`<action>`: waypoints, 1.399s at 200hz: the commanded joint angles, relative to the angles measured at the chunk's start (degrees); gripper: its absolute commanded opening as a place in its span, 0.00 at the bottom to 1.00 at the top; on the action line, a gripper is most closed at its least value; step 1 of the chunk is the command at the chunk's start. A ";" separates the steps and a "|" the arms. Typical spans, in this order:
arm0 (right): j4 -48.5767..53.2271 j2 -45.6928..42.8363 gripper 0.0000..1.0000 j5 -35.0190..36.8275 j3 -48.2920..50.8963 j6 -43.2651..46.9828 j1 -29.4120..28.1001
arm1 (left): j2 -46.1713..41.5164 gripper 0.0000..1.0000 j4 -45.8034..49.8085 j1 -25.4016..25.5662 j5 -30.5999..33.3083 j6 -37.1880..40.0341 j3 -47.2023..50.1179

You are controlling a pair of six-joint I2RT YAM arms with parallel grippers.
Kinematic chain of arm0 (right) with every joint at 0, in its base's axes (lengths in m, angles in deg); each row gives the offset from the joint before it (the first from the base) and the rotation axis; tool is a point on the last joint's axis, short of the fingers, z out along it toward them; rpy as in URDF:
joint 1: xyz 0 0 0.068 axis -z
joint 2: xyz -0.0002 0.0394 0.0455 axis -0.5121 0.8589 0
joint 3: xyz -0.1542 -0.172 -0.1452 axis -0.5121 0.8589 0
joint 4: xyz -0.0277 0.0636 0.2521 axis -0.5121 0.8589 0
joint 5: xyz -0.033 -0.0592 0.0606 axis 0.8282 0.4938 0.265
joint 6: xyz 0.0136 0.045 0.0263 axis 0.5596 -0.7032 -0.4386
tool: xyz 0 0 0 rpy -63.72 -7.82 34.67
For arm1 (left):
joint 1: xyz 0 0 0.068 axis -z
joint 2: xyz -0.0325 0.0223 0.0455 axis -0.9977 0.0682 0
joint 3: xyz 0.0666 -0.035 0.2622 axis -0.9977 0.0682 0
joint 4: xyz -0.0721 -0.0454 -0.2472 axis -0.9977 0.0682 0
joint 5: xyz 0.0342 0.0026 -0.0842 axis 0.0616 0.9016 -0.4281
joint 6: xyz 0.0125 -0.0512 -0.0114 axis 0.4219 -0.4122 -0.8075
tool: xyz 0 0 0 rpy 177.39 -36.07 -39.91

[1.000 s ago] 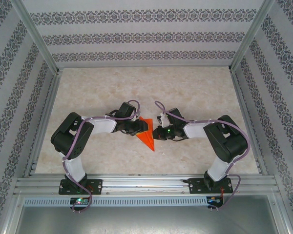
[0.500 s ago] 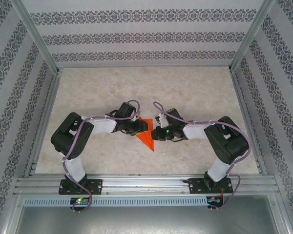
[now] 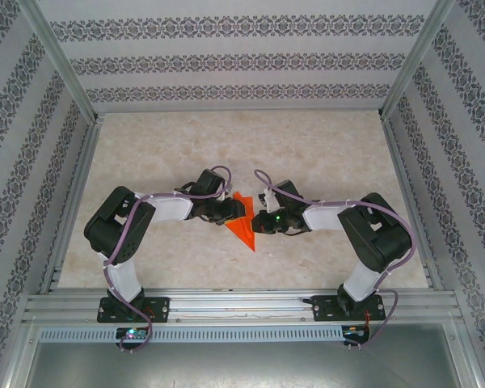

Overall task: Fold a paper plane with a square sheet of paper (fold left side to right side)
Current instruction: Fourth fold the wing at the center of the table.

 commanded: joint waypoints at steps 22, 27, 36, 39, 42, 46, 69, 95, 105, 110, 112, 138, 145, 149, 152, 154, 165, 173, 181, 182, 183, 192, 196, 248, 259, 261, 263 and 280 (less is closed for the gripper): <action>1.85 -1.03 0.00 1.41 -0.31 0.48 0.39 | 2.24 0.45 3.21 0.51 3.47 1.05 0.68; 1.85 -1.03 0.00 1.42 -0.31 0.48 0.39 | 2.22 0.45 3.20 0.52 3.48 1.01 0.69; 1.85 -0.97 0.00 1.42 -0.40 0.46 0.41 | 2.13 0.45 3.20 0.51 3.44 1.04 0.72; 1.85 -0.95 0.00 1.42 -0.44 0.48 0.40 | 2.19 0.45 3.19 0.55 3.36 1.03 0.69; 1.85 -0.95 0.00 1.35 -0.48 0.48 0.40 | 2.15 0.45 3.19 0.51 3.37 1.04 0.64; 1.86 -0.94 0.00 1.33 -0.56 0.48 0.39 | 2.13 0.45 3.23 0.53 3.46 1.07 0.69; 1.85 -0.86 0.00 1.00 -1.13 0.45 0.48 | 2.20 0.45 3.16 0.51 3.35 1.04 0.77; 1.76 -1.34 0.00 0.24 -1.54 0.52 0.48 | 2.14 0.45 3.11 0.51 3.39 0.99 0.73; 1.80 -1.77 0.00 -0.03 -1.54 0.56 0.49 | 2.13 0.45 3.26 0.51 3.36 1.01 0.65; 1.85 -1.93 0.00 -0.12 -1.54 0.64 0.53 | 2.13 0.45 3.20 0.51 3.40 1.00 0.68; 1.85 -1.98 0.00 -0.15 -1.54 0.63 0.49 | 2.13 0.45 3.22 0.51 3.40 0.96 0.63; 2.20 -2.79 0.00 -0.12 -1.19 0.70 0.53 | 2.17 0.45 3.19 0.51 3.36 1.07 0.63; 2.29 -2.79 0.00 0.00 -1.19 0.72 0.48 | 2.24 0.45 3.26 0.51 3.39 1.04 0.65; 2.29 -2.79 0.00 0.01 -1.19 0.68 0.48 | 2.24 0.45 3.17 0.51 3.35 1.08 0.68; 2.30 -2.75 0.00 0.01 -1.19 0.69 0.48 | 2.24 0.45 3.13 0.53 3.39 1.05 0.63; 2.33 -2.71 0.00 -0.01 -1.19 0.73 0.48 | 2.26 0.45 3.11 0.53 3.40 1.11 0.72; 2.45 -2.46 0.00 0.16 -1.27 0.75 0.48 | 2.28 0.45 3.15 0.51 3.31 1.09 0.63; 2.67 -2.28 0.00 0.48 -1.41 0.90 0.48 | 2.21 0.45 3.14 0.51 3.29 1.09 0.61; 2.96 -2.03 0.00 0.86 -1.53 0.99 0.53 | 2.22 0.45 3.17 0.53 3.26 1.05 0.69; 2.98 -2.01 0.00 0.87 -1.54 0.96 0.51 | 2.22 0.45 3.18 0.52 3.24 1.09 0.70; 2.98 -1.96 0.00 0.93 -1.54 0.94 0.50 | 2.21 0.45 3.14 0.51 3.28 1.06 0.65; 3.08 -1.87 0.00 1.13 -1.62 0.97 0.49 | 2.22 0.45 3.11 0.51 3.29 1.00 0.70; 3.08 -1.74 0.00 1.15 -1.63 1.01 0.51 | 2.22 0.45 3.17 0.51 3.25 1.07 0.63; 3.61 -0.97 0.00 1.68 -2.22 1.25 0.74 | 2.34 0.45 3.16 0.51 3.29 1.02 0.53; 3.77 -0.86 0.00 1.75 -2.33 1.35 0.66 | 2.36 0.45 3.24 0.51 3.26 1.05 0.50; 3.78 -0.86 0.00 1.76 -2.33 1.36 0.66 | 2.32 0.45 3.20 0.51 3.25 1.04 0.52; 3.80 -0.86 0.00 1.77 -2.40 1.36 0.66 | 2.30 0.45 3.20 0.51 3.27 1.04 0.45; 3.87 -0.68 0.00 1.86 -2.50 1.35 0.62 | 2.34 0.45 3.19 0.51 3.30 1.09 0.52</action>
